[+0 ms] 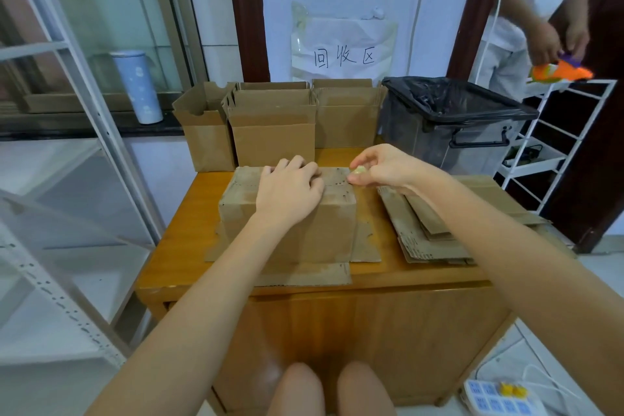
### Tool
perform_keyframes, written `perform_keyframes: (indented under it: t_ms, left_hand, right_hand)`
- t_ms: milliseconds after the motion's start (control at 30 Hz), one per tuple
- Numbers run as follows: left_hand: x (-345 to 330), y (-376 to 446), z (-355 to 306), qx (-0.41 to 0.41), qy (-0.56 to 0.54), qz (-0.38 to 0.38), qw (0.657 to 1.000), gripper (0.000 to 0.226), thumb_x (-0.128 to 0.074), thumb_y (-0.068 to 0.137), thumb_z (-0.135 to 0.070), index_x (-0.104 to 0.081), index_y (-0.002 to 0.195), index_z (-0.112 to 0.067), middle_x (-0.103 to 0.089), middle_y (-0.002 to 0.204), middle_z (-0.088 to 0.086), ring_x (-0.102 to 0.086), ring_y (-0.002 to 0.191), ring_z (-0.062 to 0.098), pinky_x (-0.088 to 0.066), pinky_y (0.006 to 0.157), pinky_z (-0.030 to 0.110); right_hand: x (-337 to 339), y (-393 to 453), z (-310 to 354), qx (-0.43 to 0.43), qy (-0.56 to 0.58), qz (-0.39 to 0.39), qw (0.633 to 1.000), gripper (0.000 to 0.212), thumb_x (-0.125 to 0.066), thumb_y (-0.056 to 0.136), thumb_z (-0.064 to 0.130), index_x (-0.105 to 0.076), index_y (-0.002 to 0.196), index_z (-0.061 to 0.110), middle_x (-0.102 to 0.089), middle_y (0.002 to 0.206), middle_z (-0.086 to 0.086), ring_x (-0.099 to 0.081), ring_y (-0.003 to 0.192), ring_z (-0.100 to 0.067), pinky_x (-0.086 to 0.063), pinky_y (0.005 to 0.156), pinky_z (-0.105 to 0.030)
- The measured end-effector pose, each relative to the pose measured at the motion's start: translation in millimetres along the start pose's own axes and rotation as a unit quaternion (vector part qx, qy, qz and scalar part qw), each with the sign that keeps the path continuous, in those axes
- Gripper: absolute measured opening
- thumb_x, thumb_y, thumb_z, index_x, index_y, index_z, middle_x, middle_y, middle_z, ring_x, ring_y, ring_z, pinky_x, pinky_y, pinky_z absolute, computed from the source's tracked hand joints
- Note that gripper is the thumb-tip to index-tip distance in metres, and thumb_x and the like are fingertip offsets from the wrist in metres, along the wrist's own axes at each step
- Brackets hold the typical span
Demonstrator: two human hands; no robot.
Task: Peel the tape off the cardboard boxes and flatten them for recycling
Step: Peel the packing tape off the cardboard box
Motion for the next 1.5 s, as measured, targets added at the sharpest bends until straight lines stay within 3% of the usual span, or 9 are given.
perform_keyframes:
  t_ms: [200, 333, 433, 700, 867, 933, 1100, 1233, 1500]
  left_hand:
    - [1, 0, 6, -0.024, -0.012, 0.015, 1.0, 0.04, -0.029, 0.099, -0.033, -0.056, 0.127, -0.026, -0.051, 0.131, -0.005, -0.045, 0.118, 0.017, -0.03, 0.097, 0.037]
    - [3, 1, 14, -0.053, -0.031, 0.028, 0.998, 0.036, -0.033, 0.098, -0.032, -0.057, 0.125, -0.027, -0.051, 0.132, -0.008, -0.044, 0.118, 0.014, -0.03, 0.097, 0.036]
    - [5, 3, 22, -0.075, -0.04, 0.044, 0.995, 0.036, -0.034, 0.099, -0.031, -0.057, 0.127, -0.029, -0.05, 0.132, -0.01, -0.043, 0.118, 0.011, -0.029, 0.096, 0.032]
    - [5, 4, 29, -0.091, -0.06, 0.051, 0.993, 0.037, -0.035, 0.099, -0.03, -0.057, 0.128, -0.032, -0.051, 0.132, -0.012, -0.043, 0.118, 0.008, -0.027, 0.095, 0.028]
    - [4, 4, 27, -0.084, -0.066, 0.039, 0.993, 0.035, -0.037, 0.098, -0.03, -0.058, 0.126, -0.031, -0.052, 0.13, -0.012, -0.044, 0.116, 0.009, -0.029, 0.097, 0.031]
    - [4, 4, 27, -0.08, -0.072, 0.038, 0.993, 0.034, -0.038, 0.098, -0.029, -0.058, 0.125, -0.032, -0.052, 0.13, -0.012, -0.043, 0.117, 0.009, -0.028, 0.097, 0.031]
    - [5, 4, 26, -0.075, -0.074, 0.038, 0.994, 0.034, -0.038, 0.098, -0.03, -0.058, 0.125, -0.032, -0.051, 0.13, -0.012, -0.043, 0.118, 0.008, -0.027, 0.096, 0.03]
    - [5, 4, 26, -0.08, -0.072, 0.043, 0.993, 0.035, -0.037, 0.098, -0.03, -0.058, 0.126, -0.032, -0.051, 0.13, -0.011, -0.043, 0.118, 0.009, -0.027, 0.099, 0.032]
    - [5, 3, 25, -0.079, -0.072, 0.039, 0.993, 0.034, -0.038, 0.098, -0.03, -0.058, 0.125, -0.031, -0.051, 0.13, -0.011, -0.043, 0.118, 0.009, -0.027, 0.1, 0.032]
  right_hand:
    - [2, 4, -25, -0.049, 0.113, -0.013, 0.992, 0.019, -0.076, 0.077, 0.01, -0.067, 0.095, 0.013, -0.067, 0.106, -0.007, -0.062, 0.105, -0.022, -0.053, 0.091, -0.033]
    - [4, -7, -38, -0.034, 0.115, 0.014, 0.993, 0.028, -0.073, 0.08, 0.012, -0.063, 0.106, 0.008, -0.067, 0.107, -0.009, -0.067, 0.096, -0.018, -0.055, 0.072, -0.024]
    - [-3, -13, -40, -0.009, 0.156, 0.043, 0.987, 0.026, -0.07, 0.082, 0.007, -0.056, 0.104, 0.003, -0.069, 0.1, -0.012, -0.07, 0.091, -0.019, -0.057, 0.071, -0.026]
    - [-9, -11, -45, 0.042, 0.135, -0.038, 0.989, 0.02, -0.069, 0.082, 0.002, -0.052, 0.09, 0.01, -0.07, 0.077, -0.007, -0.068, 0.069, -0.018, -0.057, 0.061, -0.028]
    - [-10, -18, -46, 0.081, 0.063, -0.011, 0.995, 0.025, -0.053, 0.096, 0.012, -0.048, 0.117, 0.024, -0.06, 0.096, -0.007, -0.061, 0.082, -0.019, -0.054, 0.075, -0.031]
    - [-14, -22, -45, 0.083, 0.077, 0.003, 0.994, 0.029, -0.046, 0.099, 0.011, -0.045, 0.123, 0.029, -0.056, 0.097, -0.01, -0.06, 0.079, -0.019, -0.053, 0.07, -0.03]
    - [-21, -23, -39, 0.062, 0.253, 0.047, 0.964, 0.024, -0.043, 0.096, 0.0, -0.055, 0.101, 0.02, -0.061, 0.101, -0.014, -0.069, 0.081, -0.025, -0.057, 0.068, -0.037]
    - [-21, -21, -41, 0.077, 0.214, 0.051, 0.972, 0.025, -0.049, 0.093, -0.003, -0.063, 0.096, 0.017, -0.059, 0.09, -0.009, -0.062, 0.071, -0.013, -0.055, 0.071, -0.031]
    - [-20, -27, -33, 0.039, 0.229, 0.079, 0.97, 0.026, -0.042, 0.1, 0.026, -0.062, 0.111, 0.013, -0.057, 0.11, -0.012, -0.055, 0.104, -0.025, -0.054, 0.083, -0.033]
Point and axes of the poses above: each hand's wrist, its own y-axis towards the middle knuckle, its own x-axis out of the back of the hand, z = x × y, the point moved 2 cm from there along y, towards the middle knuckle
